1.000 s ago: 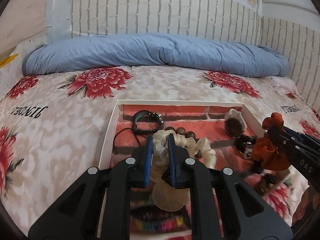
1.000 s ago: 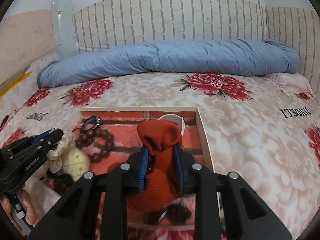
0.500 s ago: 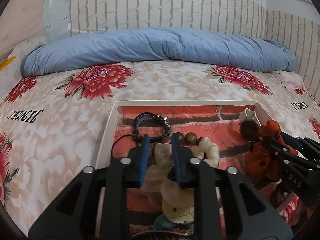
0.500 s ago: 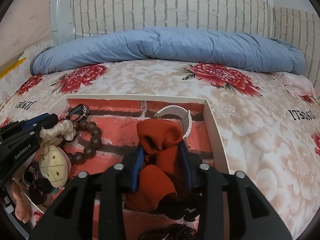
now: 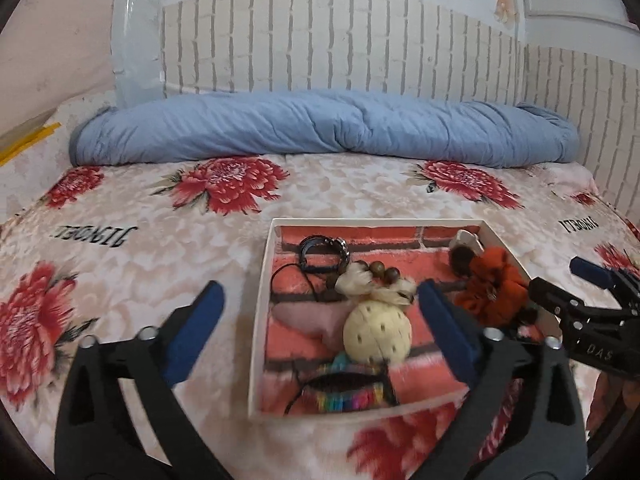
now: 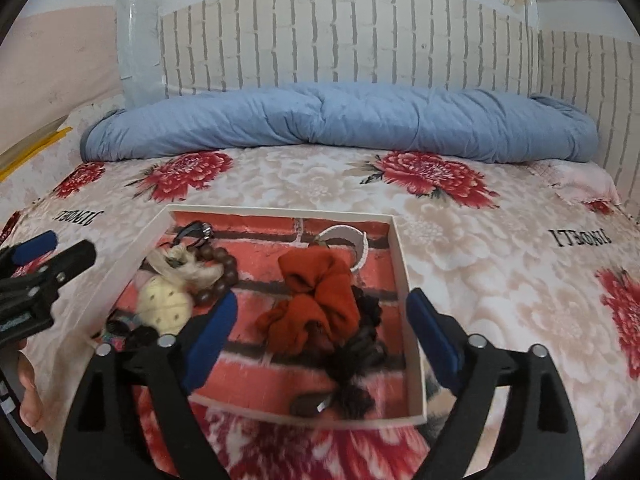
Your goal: Organize jewelry
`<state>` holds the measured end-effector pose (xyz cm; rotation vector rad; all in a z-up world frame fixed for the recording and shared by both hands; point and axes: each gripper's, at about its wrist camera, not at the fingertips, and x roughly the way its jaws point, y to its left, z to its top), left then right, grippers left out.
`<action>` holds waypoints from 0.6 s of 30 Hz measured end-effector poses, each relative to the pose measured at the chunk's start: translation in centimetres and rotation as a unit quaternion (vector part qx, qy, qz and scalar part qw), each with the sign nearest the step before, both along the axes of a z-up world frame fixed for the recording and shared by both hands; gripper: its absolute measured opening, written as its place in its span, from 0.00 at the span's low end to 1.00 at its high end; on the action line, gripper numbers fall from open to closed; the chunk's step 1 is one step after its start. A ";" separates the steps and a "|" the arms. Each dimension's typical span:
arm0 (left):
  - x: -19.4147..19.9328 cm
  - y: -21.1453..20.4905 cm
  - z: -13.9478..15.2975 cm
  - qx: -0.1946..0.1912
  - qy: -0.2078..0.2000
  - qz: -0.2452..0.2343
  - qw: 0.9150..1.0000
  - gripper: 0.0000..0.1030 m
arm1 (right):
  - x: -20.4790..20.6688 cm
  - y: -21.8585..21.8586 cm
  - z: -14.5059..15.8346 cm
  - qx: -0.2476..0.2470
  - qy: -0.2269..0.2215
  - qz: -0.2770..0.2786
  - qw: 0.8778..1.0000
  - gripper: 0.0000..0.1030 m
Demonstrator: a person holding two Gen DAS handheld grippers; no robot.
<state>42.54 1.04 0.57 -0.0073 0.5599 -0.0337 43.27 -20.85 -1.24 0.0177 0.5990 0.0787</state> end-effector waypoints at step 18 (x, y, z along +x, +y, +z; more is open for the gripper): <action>-18.2 0.6 -1.6 -0.015 -0.013 0.006 1.000 0.95 | -17.2 -0.7 -1.1 -0.011 -0.050 -0.012 0.999 0.96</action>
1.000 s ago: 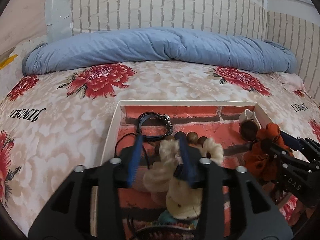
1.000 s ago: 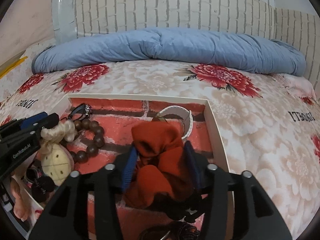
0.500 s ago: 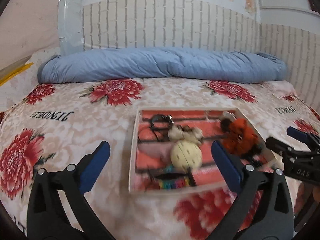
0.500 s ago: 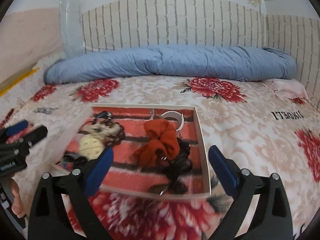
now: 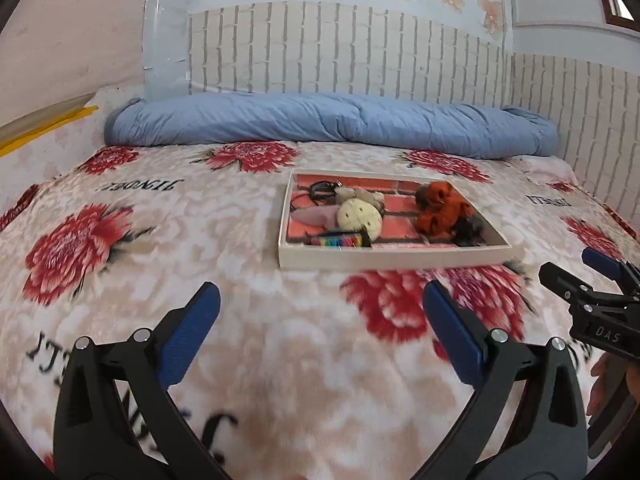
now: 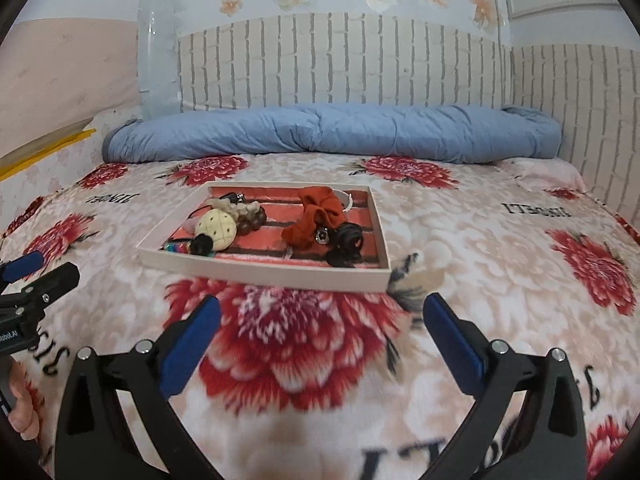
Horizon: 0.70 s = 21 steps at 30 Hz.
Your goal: Organize jewelry
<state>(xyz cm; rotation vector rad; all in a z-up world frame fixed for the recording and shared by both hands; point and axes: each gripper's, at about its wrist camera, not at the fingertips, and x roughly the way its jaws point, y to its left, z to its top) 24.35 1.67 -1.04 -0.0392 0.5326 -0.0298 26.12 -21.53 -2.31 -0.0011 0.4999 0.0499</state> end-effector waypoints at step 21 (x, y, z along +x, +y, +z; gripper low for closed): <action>-13.2 -2.8 -0.6 0.041 -0.087 -0.017 0.995 0.95 | -13.1 -0.7 -0.8 0.010 -0.073 -0.017 0.997 0.96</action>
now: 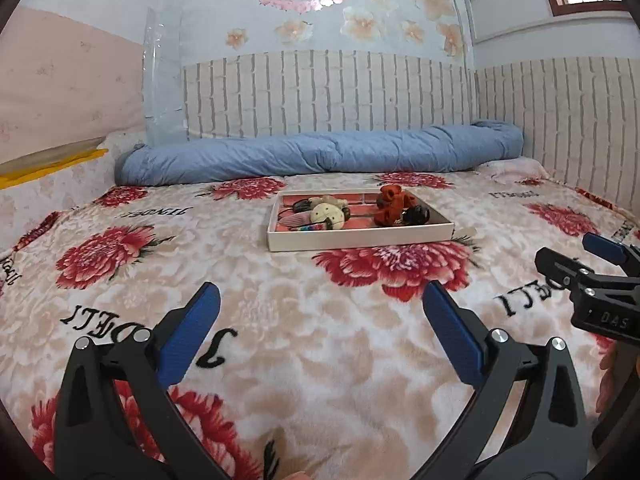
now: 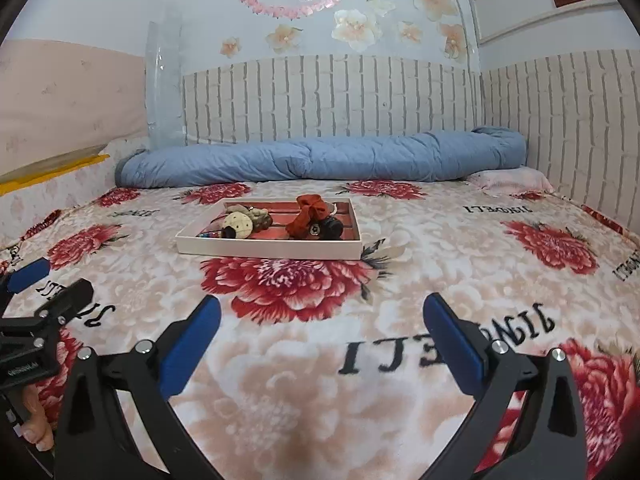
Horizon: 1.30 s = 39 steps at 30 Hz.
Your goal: Organize jewelry
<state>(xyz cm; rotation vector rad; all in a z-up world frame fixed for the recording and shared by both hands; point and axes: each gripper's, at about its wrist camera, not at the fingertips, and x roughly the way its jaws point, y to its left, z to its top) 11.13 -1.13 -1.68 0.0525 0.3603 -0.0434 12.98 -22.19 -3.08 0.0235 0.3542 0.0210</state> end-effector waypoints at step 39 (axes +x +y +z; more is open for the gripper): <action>-1.1 0.7 -0.6 -0.001 -0.033 0.023 0.999 0.95 | -0.8 0.3 -0.7 -0.014 -0.015 0.001 1.000 0.96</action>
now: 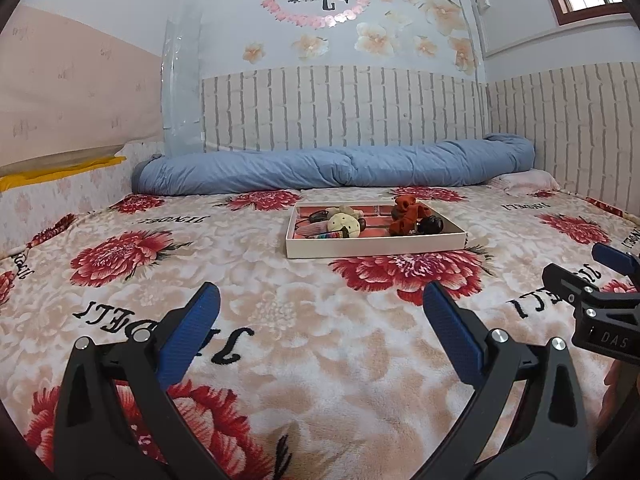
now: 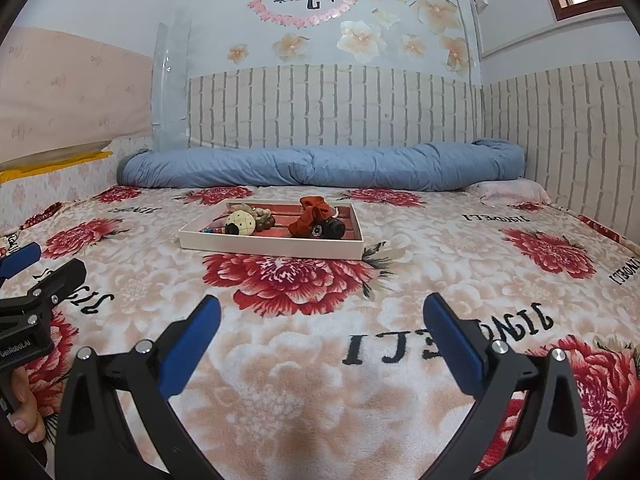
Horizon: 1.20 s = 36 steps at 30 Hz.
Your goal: Organize jewelry
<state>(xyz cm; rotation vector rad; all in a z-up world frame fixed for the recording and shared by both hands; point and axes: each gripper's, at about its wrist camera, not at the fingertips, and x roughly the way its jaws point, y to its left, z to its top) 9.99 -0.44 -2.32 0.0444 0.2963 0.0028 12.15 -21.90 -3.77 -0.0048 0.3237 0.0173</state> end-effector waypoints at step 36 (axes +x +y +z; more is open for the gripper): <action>0.0 0.0 -0.1 -0.004 0.003 0.001 1.000 0.95 | -0.1 0.1 0.1 0.003 -0.002 -0.003 1.000 0.96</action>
